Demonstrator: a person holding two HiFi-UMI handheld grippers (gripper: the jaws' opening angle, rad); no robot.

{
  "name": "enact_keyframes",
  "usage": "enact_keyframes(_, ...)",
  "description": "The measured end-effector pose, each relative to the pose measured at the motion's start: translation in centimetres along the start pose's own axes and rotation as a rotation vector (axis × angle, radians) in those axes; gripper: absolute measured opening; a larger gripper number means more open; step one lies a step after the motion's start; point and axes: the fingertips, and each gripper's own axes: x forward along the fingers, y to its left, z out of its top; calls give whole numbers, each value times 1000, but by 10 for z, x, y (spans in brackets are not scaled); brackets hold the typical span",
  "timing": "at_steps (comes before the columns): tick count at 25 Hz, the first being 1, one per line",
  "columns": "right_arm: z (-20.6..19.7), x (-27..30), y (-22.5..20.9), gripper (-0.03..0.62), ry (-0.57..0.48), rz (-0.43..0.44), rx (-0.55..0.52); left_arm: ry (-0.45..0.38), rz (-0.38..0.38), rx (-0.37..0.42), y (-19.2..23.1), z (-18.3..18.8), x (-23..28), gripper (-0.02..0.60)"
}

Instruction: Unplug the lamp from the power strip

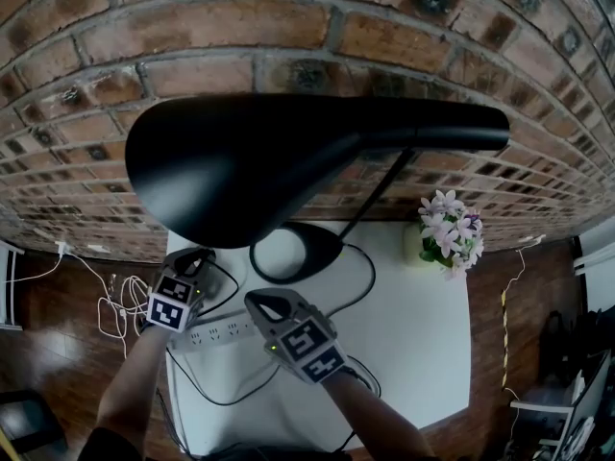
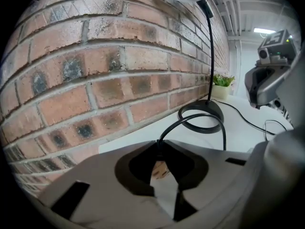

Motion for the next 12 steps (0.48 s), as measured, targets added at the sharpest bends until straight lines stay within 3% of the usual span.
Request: enact_keyframes(12,1,3,4,3,6,13,-1,87,-33,26,-3,-16,2,67)
